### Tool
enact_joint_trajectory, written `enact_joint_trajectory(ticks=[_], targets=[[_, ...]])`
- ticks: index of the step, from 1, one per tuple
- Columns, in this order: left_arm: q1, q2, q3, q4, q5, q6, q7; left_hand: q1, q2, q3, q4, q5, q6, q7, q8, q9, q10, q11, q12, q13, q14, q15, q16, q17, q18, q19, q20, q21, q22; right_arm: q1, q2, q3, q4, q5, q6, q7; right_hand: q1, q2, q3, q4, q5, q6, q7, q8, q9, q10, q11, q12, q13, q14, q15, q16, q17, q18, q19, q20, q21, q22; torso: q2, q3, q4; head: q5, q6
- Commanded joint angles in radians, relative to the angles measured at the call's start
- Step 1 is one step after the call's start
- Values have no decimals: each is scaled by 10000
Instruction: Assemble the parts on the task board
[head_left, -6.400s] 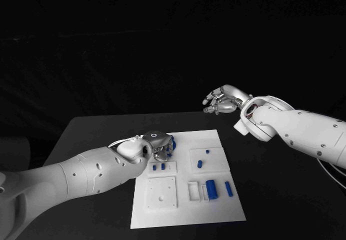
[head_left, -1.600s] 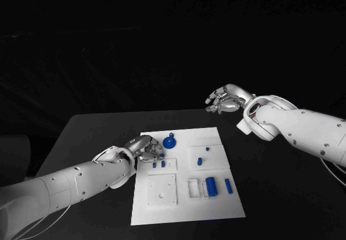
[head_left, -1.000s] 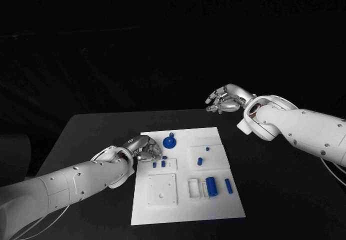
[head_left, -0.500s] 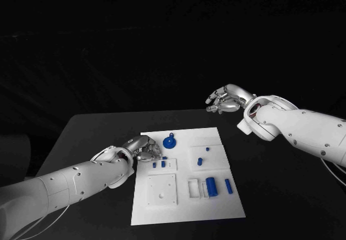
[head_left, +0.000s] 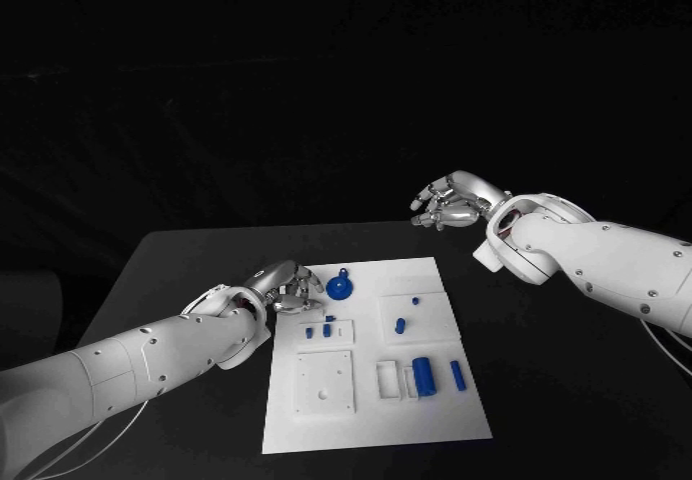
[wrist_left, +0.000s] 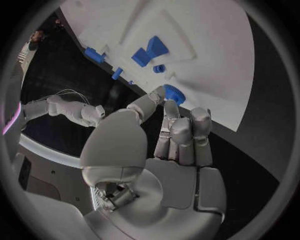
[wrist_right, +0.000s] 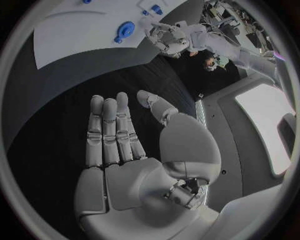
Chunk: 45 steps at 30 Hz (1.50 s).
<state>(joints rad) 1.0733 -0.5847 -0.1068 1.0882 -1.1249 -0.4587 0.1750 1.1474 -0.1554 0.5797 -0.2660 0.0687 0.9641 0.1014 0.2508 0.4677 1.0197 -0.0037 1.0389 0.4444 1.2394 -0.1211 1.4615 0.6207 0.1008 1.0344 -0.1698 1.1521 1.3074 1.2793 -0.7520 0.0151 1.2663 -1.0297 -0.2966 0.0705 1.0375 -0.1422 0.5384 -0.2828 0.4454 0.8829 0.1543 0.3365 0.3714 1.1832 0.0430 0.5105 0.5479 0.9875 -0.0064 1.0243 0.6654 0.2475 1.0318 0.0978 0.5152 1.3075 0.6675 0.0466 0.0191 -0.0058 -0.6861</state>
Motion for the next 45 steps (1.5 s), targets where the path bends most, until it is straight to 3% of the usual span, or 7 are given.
enact_joint_trajectory(ticks=[1, 9, 15, 25, 31, 36, 45], targets=[[201, -30, 25, 130, 325, 194, 187, 19, -98, 77, -12, -12, -24, 100, -23, -9, -128, 24, -325, -142, -99, 81, -121, -20, 339, -128, -408, -103, 25, -3, 56, 1, -25, -116, 107, 16, 77, -28, 29, -54, -45, 87, -9, -34, -4, -12, 5, -13, 71, 8, -97, 87, 28, 143, -27, -59, 94, 240, 4, 0, 2, 7, 48], [723, -290, 20, 601, 286, 783, -100, 61, -134, 118, -46, -13, -82, 173, -4, -6, -247, 108, -895, -424, -237, 166, -338, -34, 329, -303, -317, -221, -24, -3, 228, -2, -51, -511, 396, -271, 473, -67, -384, -74, -514, 134, -140, -98, -23, 252, -144, 1419, 1594, 180, -447, 1500, 1029, 143, 438, -382, 1386, 305, -4, -5, 22, 61, 112], [1114, -365, 13, 899, -1202, 2052, -261, 574, -49, 313, -237, 282, 190, 103, 200, 96, -218, 55, -1018, -478, -308, 121, -407, -3, 330, -400, -308, -253, -24, -3, 320, -2, -24, -907, 521, -466, 598, -64, -445, -75, -1086, 198, -197, -172, -44, 11, -218, 3038, 2952, 322, -721, 2600, 1729, 143, 544, -746, 3041, 283, 2, -10, 18, 80, 131], [1155, -48, 3, 931, -4189, 2790, -164, 1317, -332, 435, -234, 172, 71, 87, 199, 115, -389, 68, -833, -307, -607, 131, -449, 118, 194, -713, -260, -326, 12, -4, 427, -30, 191, -1756, 462, -775, 652, -100, -332, -74, -1174, 248, -218, -213, -11, -71, -244, 4676, 4230, 704, -789, 3436, 2367, 143, 779, -1127, 4473, 265, 17, -5, -8, 122, 143], [1180, 153, -67, 885, -5077, 3107, -186, 1670, -460, 689, -243, 201, 110, 15, 247, 127, -591, -15, -45, 168, -728, 58, -366, 241, 113, -798, -286, -322, 37, -5, 461, -49, 269, -1916, 364, -874, 657, -106, -244, -74, -1181, 265, -210, -218, 19, -153, -233, 5305, 4771, 836, -785, 3680, 2675, 143, 854, -1278, 4991, 247, 15, 1, -7, 132, 146], [1250, 273, -235, 879, -5500, 3517, -214, 1932, -537, 994, -250, 279, 108, -52, 265, 125, -773, -80, 634, 538, -796, -6, -296, 327, 51, -850, -322, -294, 70, -5, 462, -56, 285, -1921, 345, -899, 653, -106, -215, -73, -1181, 263, -208, -220, 25, -182, -230, 5358, 4824, 840, -782, 3684, 2710, 143, 842, -1294, 5046, 241, 13, 0, -7, 137, 126], [1265, 441, -291, 805, -5978, 3923, -363, 1927, -581, 1054, -262, 123, 67, -117, 285, 129, -1097, -154, 1578, 1105, -963, -66, -181, 439, -22, -963, -390, -247, 121, -5, 452, -62, 288, -1920, 305, -902, 627, -98, -192, -64, -1186, 260, -203, -222, 30, -202, -226, 5402, 4868, 846, -778, 3687, 2743, 143, 831, -1304, 5094, 235, 15, -6, 0, 121, 103]])
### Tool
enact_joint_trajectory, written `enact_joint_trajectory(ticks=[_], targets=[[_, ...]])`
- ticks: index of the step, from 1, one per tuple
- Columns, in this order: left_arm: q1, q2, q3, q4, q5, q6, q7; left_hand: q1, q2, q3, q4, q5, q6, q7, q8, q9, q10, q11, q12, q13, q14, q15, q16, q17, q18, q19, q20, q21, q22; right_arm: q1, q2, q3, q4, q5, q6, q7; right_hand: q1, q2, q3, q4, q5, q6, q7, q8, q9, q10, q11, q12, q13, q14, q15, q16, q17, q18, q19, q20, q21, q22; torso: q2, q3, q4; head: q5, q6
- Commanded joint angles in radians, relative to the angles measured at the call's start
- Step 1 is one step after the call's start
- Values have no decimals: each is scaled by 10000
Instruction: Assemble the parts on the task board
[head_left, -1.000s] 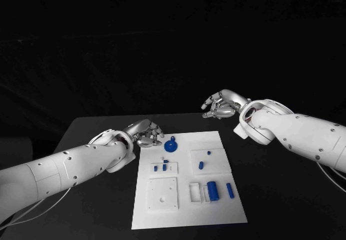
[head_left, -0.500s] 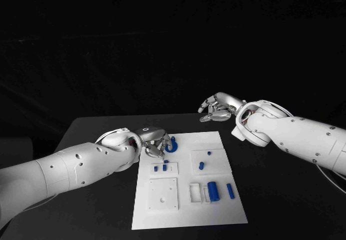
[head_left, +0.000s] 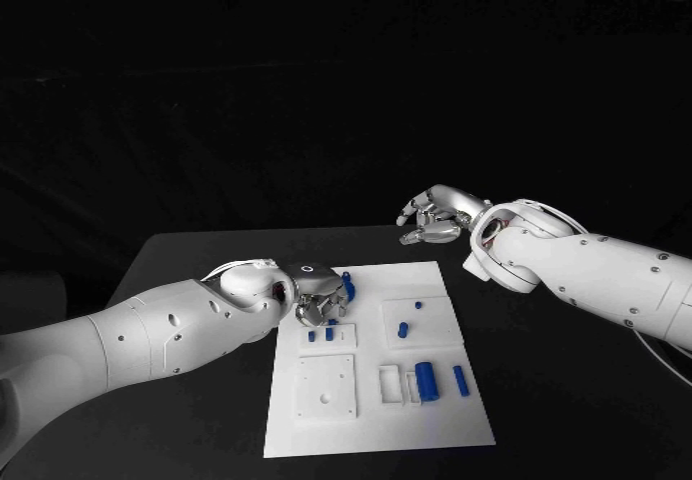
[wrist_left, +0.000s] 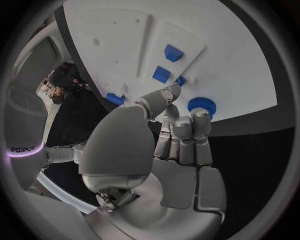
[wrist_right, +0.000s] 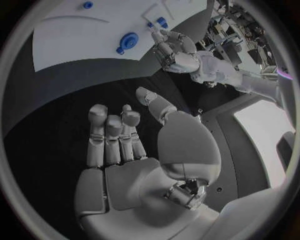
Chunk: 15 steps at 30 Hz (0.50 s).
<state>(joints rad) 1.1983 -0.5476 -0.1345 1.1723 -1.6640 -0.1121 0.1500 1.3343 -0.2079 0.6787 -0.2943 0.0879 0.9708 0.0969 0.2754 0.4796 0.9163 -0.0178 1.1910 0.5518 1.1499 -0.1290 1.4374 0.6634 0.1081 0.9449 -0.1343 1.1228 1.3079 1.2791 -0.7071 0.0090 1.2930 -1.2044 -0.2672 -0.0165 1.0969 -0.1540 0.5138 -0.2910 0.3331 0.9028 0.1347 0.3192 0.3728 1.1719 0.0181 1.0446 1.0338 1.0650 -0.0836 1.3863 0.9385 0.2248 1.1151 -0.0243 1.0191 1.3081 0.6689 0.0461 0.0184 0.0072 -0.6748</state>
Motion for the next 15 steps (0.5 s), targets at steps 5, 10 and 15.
enact_joint_trajectory(ticks=[5, 10, 15], targets=[[14, 237, -111, -252, -720, 377, -122, 88, -38, 86, 22, -52, 6, -77, 53, 15, -81, -22, 239, 125, -90, 3, 90, 31, -108, -78, -764, 61, 120, -4, 5, -3, 22, -173, -16, -26, 16, 23, 64, 20, -66, 62, -7, -49, 20, -93, 24, 82, 28, 76, -5, 68, 29, 370, -2, -88, 78, 227, 3, -3, 3, -12, -13], [10, 359, -174, -460, -729, 330, -108, 31, -13, 69, 32, -93, 5, -67, 59, 17, -101, -16, 363, 187, -80, 7, 127, 49, -114, -45, -783, 86, 119, -4, -2, -4, 31, -168, -16, -24, 1, 26, 73, 22, -66, 64, -7, -48, 22, -98, 25, 95, 41, 80, -4, 69, 41, 370, -4, -91, 96, 224, 4, -2, 1, -28, -28], [8, 498, -256, -749, -754, 119, -41, -3, -6, 57, 34, -129, -14, -64, 52, 14, -119, -14, 412, 210, -76, 9, 143, 56, -115, -28, -793, 97, 116, -4, -14, -4, 40, -167, -29, -23, -19, 36, 83, 28, -64, 65, -6, -48, 25, -103, 26, 106, 52, 83, -3, 68, 53, 370, -6, -94, 112, 222, -1, 4, 6, -31, -40]])
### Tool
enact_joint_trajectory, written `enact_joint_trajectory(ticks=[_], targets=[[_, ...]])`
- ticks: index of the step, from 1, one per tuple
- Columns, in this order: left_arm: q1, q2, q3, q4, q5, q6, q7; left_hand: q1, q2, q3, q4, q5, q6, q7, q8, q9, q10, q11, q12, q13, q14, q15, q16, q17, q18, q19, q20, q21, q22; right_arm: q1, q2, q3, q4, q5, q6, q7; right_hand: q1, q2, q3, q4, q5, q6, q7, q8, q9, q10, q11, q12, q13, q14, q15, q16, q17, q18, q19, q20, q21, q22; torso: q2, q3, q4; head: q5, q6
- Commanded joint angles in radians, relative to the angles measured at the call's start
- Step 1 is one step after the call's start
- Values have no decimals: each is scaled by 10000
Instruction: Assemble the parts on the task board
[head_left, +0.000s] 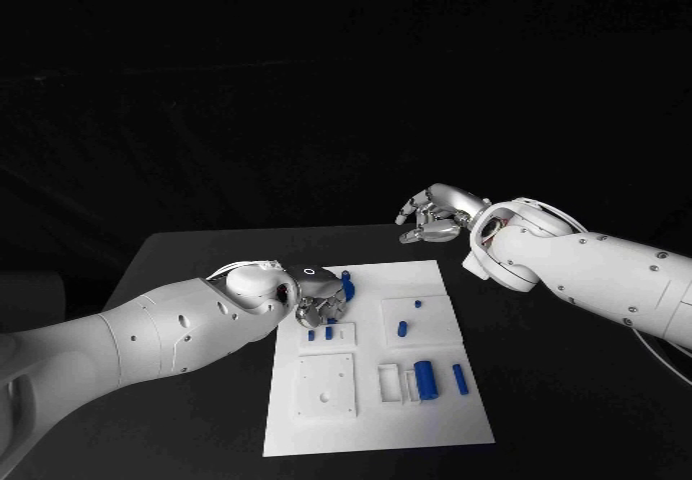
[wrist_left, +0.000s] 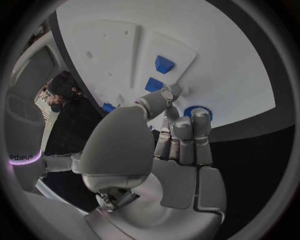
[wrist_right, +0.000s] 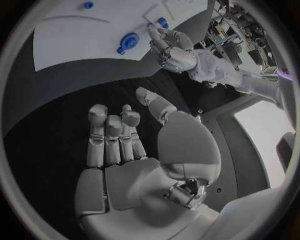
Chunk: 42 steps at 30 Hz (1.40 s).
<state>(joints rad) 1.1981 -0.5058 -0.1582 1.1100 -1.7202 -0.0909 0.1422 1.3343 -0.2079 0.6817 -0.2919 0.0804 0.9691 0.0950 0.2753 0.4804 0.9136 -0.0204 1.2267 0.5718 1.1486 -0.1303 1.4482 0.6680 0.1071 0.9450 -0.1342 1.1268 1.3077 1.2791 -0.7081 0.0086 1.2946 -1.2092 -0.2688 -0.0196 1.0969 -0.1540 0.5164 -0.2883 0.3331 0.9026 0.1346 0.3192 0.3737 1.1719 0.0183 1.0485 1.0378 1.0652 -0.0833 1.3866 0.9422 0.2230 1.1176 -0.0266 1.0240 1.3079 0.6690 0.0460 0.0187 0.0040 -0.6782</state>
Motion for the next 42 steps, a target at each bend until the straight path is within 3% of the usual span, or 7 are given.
enact_joint_trajectory(ticks=[1, 7, 35, 39, 42], targets=[[9, 104, -43, -174, -192, -121, 67, -14, -4, 23, 12, -62, -3, -44, 50, 5, -95, 14, 66, 14, -62, 23, 38, 12, -105, -23, -796, 59, 117, -4, -10, 1, 26, -119, -16, 8, -24, 37, 58, 1, -64, 67, -4, -48, 17, -105, 24, 70, 14, 82, -6, 65, 17, 388, -32, -71, 67, 223, -4, 7, 5, 3, -7], [-3, 258, -103, -375, -96, -117, 186, -151, 23, -40, 29, -193, -20, -34, 50, 4, -113, 22, 138, 38, -45, 30, 59, 18, -109, 17, -815, 74, 104, -4, -5, 0, 20, -103, -18, 14, -47, 44, 66, 7, -59, 68, -3, -48, 19, -109, 25, 78, 23, 85, -6, 64, 28, 388, -33, -73, 81, 221, 2, -1, -10, -25, -12], [-104, 478, -121, -694, 419, -415, 164, -1116, 161, -575, 282, -318, -137, 30, 79, 64, -110, 76, 232, 22, 12, 79, 87, 21, -72, 153, -834, 99, 34, -4, -44, 0, 151, -71, -29, 3, -200, 101, 134, 38, -2, 94, -8, -35, 39, -107, 21, 122, 62, 116, -8, 54, 89, 388, -30, -86, 157, 206, 2, 3, 5, -94, -80], [-120, 551, -172, -743, 419, -362, 147, -1121, 220, -596, 289, -317, -140, 41, 87, 74, -93, 82, 241, 20, 28, 84, 89, 20, -57, 171, -837, 102, 26, -4, -43, 0, 155, -68, -37, 0, -224, 105, 143, 43, 6, 98, -10, -33, 42, -103, 19, 127, 66, 122, -10, 53, 98, 388, -28, -89, 168, 204, -2, 6, 3, -97, -88], [-122, 569, -274, -745, 419, -347, 141, -1121, 233, -601, 290, -317, -137, 42, 91, 78, -93, 84, 240, 18, 31, 85, 88, 19, -53, 174, -837, 101, 24, -4, -44, 0, 163, -68, -38, 2, -233, 105, 147, 44, 10, 98, -10, -33, 43, -103, 19, 129, 68, 123, -10, 52, 101, 388, -28, -90, 171, 203, -2, 5, -1, -100, -88]])
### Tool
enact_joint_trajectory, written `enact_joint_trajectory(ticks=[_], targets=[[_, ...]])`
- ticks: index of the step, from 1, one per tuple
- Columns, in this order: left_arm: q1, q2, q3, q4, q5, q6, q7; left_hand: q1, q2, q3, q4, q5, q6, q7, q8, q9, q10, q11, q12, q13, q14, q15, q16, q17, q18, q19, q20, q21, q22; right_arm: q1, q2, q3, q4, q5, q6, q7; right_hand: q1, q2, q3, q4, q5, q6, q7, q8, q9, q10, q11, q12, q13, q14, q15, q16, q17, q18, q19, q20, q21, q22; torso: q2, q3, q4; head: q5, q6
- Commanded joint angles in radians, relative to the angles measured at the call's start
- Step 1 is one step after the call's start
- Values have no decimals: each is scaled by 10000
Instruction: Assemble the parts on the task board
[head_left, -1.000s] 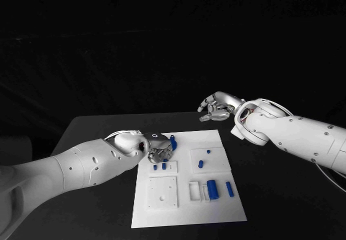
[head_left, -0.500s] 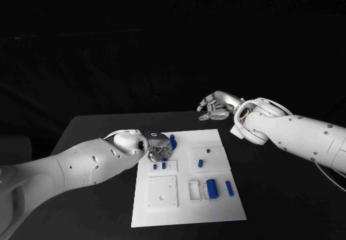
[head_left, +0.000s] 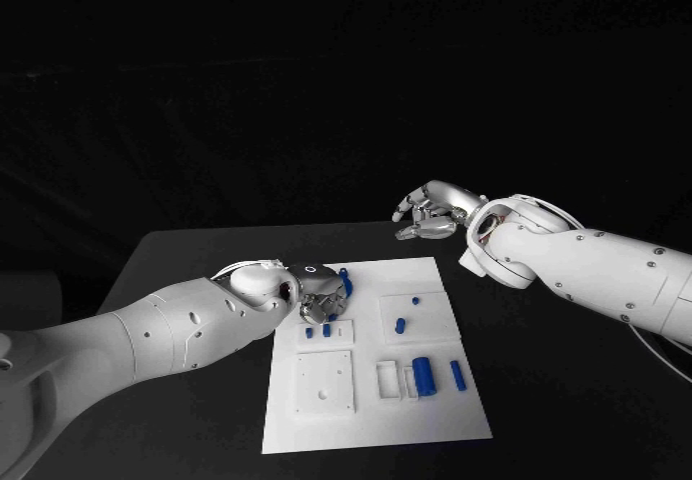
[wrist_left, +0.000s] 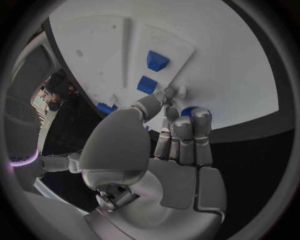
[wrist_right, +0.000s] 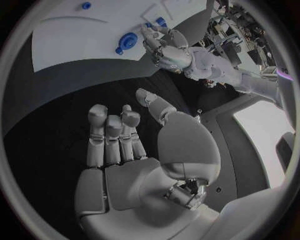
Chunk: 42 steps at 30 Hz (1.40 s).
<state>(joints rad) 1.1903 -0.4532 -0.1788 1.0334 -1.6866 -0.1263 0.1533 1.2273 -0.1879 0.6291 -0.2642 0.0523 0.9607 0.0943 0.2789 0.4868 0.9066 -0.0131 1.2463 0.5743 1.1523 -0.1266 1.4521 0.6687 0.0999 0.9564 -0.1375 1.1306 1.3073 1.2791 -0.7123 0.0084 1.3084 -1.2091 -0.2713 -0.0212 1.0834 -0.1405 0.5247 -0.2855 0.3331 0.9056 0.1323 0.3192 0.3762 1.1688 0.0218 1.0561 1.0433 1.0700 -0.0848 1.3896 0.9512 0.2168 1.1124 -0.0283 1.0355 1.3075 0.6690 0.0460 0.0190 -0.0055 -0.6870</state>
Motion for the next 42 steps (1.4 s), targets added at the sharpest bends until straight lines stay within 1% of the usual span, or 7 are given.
enact_joint_trajectory(ticks=[1, 11, 23, 27, 33, 37, 42], targets=[[-45, 56, -84, 10, 82, 14, 36, -57, 43, -82, 16, -36, -50, 50, 60, 17, -23, 12, 44, -8, -5, 50, 48, 12, 21, 62, -803, 62, 26, -4, -3, 1, 25, -68, -12, 16, -102, -28, 66, 17, 11, 68, 13, -34, 18, -72, -17, 53, 12, 76, 5, 22, 12, 450, 25, -73, 58, 207, -4, 5, -5, -11, 0], [-70, 234, -115, -169, 92, -166, -64, -147, 147, -155, 79, -37, 1, 72, 111, 55, 9, 30, 56, -20, 28, 66, 52, 11, 42, 90, -788, 63, 6, -4, 8, 1, 25, -66, -44, -11, -121, -25, 77, 20, 19, 70, 12, -33, 20, -70, -18, 58, 16, 81, 3, 20, 21, 450, 27, -76, 68, 205, -5, 4, -1, -28, 14], [-77, 390, -109, -256, 183, -565, -352, -612, 4, -580, 279, -31, -105, 132, 80, 66, 76, 84, 64, -50, 108, 116, 64, 11, 98, 172, -752, 81, -30, -4, 18, 1, 20, -66, -77, -27, -168, -34, 88, 30, 31, 68, 12, -34, 23, -66, -19, 64, 21, 90, 2, 18, 36, 450, 30, -80, 85, 202, -4, 0, 1, -22, 56], [-79, 413, -108, -277, 190, -550, -395, -679, -14, -660, 323, -31, -88, 128, 96, 78, 102, 82, 65, -60, 135, 115, 70, 12, 122, 197, -747, 76, -47, -4, 22, 1, 17, -62, -85, -21, -186, -36, 93, 35, 38, 67, 11, -35, 25, -66, -18, 66, 23, 93, 2, 15, 41, 450, 30, -81, 89, 200, -7, 0, 2, -22, 58], [-79, 430, -108, -277, 226, -542, -413, -757, 82, -729, 437, -28, 74, 82, 201, 132, 147, 40, 62, -81, 177, 78, 70, 10, 158, 239, -750, 65, -78, -4, 28, 1, 20, -58, -89, -26, -208, -39, 100, 41, 49, 66, 11, -35, 26, -66, -18, 67, 25, 96, 2, 12, 48, 450, 30, -83, 95, 199, -7, 7, 8, -13, 63], [-78, 433, -108, -258, 316, -559, -387, -806, 167, -765, 509, -26, 169, 45, 263, 161, 182, 5, 63, -94, 202, 46, 74, 12, 173, 259, -761, 63, -93, -4, 19, 1, 21, -57, -118, -51, -235, -43, 104, 48, 59, 67, 11, -35, 28, -66, -18, 68, 27, 98, 2, 9, 54, 450, 30, -84, 102, 197, -5, 3, 3, -11, 70], [-78, 459, -108, -227, 483, -633, -443, -802, 183, -768, 513, -25, 185, 37, 274, 166, 188, -3, 62, -96, 207, 38, 74, 13, 176, 262, -764, 64, -94, -4, 19, 1, 22, -57, -191, -83, -242, -42, 106, 51, 61, 67, 12, -35, 29, -66, -19, 69, 27, 99, 2, 8, 56, 450, 30, -85, 103, 196, -7, 2, 5, 2, 85]])
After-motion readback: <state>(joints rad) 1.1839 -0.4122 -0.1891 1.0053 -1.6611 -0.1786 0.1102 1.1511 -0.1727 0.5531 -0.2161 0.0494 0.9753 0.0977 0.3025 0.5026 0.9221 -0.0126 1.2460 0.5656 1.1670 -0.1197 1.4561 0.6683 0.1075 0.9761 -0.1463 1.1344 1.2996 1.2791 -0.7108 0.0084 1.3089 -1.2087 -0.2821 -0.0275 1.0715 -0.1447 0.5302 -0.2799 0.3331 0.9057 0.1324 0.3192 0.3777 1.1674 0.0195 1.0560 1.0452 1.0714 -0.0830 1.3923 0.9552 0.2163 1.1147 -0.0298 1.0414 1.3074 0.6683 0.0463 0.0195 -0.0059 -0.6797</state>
